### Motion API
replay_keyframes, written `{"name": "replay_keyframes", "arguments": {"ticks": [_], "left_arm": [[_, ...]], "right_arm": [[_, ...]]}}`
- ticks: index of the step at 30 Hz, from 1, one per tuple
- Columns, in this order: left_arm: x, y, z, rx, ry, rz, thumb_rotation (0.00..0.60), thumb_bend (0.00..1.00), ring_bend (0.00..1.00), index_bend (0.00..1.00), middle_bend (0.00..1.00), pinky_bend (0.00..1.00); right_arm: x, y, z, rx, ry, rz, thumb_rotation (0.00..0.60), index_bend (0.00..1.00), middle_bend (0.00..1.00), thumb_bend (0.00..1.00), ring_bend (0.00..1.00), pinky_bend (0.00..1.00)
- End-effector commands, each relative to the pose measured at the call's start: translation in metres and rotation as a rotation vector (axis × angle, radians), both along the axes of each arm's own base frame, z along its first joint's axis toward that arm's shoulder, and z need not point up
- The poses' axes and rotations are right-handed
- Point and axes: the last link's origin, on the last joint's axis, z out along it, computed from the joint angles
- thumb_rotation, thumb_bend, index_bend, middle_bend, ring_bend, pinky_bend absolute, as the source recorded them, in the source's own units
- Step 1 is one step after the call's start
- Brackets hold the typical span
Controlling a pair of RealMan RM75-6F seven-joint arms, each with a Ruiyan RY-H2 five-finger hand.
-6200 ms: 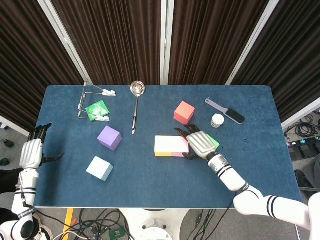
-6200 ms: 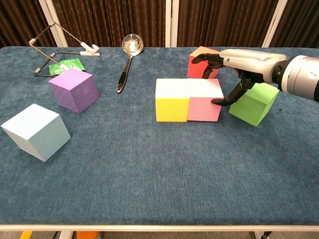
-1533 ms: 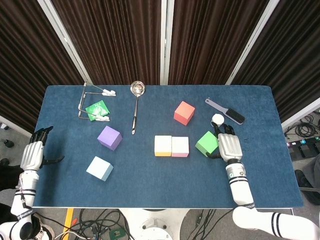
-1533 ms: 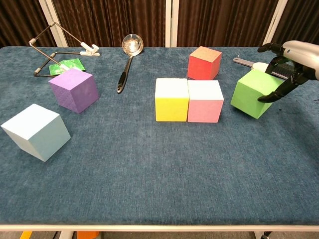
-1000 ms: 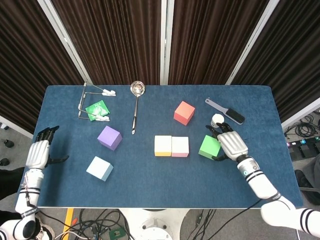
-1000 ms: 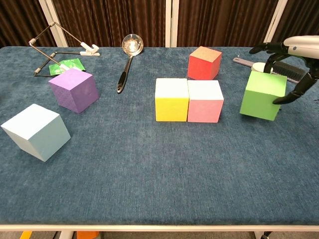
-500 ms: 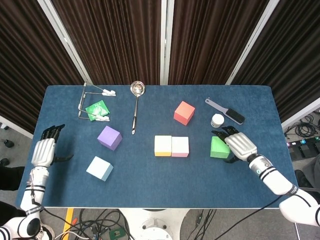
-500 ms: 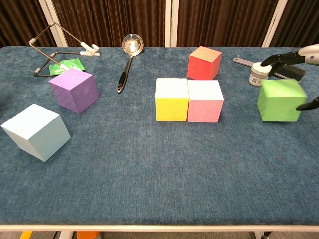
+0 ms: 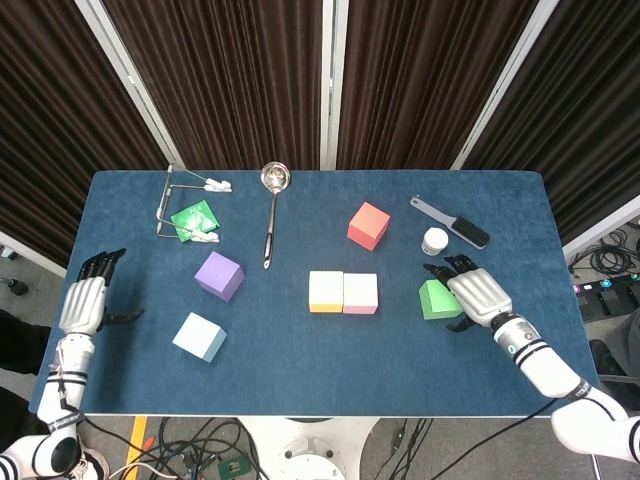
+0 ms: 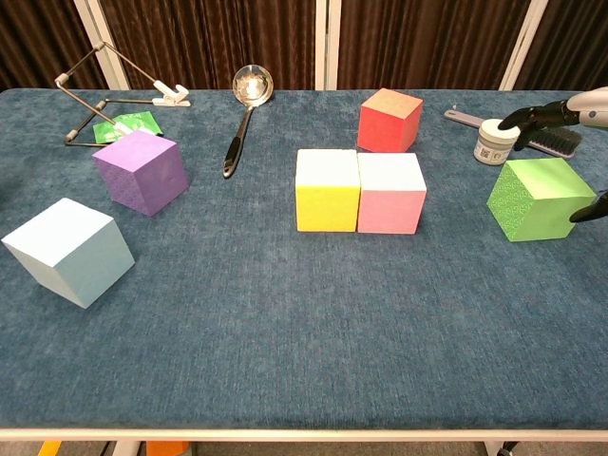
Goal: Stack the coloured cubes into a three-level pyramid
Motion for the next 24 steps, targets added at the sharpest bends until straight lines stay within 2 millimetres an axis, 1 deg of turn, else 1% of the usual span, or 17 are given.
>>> {"name": "replay_keyframes", "arguments": {"ticks": [1, 7, 10, 15, 18, 24], "left_arm": [[-0.001, -0.001, -0.001, -0.002, -0.001, 0.0, 0.6, 0.1, 0.0, 0.09, 0.09, 0.06], [-0.002, -0.001, -0.001, -0.001, -0.003, 0.0, 0.6, 0.1, 0.0, 0.09, 0.09, 0.06], [-0.002, -0.001, 0.0, 0.002, -0.002, -0.008, 0.6, 0.1, 0.0, 0.09, 0.09, 0.06], [-0.002, -0.002, 0.0, 0.003, -0.001, -0.005, 0.6, 0.1, 0.0, 0.09, 0.09, 0.06], [-0.003, -0.003, 0.0, -0.002, -0.003, 0.001, 0.6, 0.1, 0.0, 0.09, 0.09, 0.06], [-0.003, -0.002, 0.001, 0.009, -0.012, 0.001, 0.6, 0.1, 0.0, 0.09, 0.09, 0.06]], "right_arm": [[-0.002, -0.003, -0.002, -0.022, 0.033, -0.02, 0.6, 0.0, 0.18, 0.03, 0.0, 0.0], [-0.002, -0.011, -0.01, -0.042, 0.044, -0.026, 0.6, 0.0, 0.19, 0.06, 0.0, 0.0], [0.001, -0.012, -0.014, -0.044, 0.04, -0.019, 0.6, 0.0, 0.22, 0.08, 0.0, 0.0], [0.003, -0.012, -0.018, -0.043, 0.052, -0.001, 0.6, 0.0, 0.36, 0.14, 0.0, 0.0], [0.006, -0.011, -0.017, -0.048, 0.046, 0.005, 0.6, 0.0, 0.42, 0.17, 0.0, 0.0], [0.019, -0.009, -0.007, -0.08, 0.013, 0.034, 0.6, 0.0, 0.46, 0.17, 0.0, 0.0]]}}
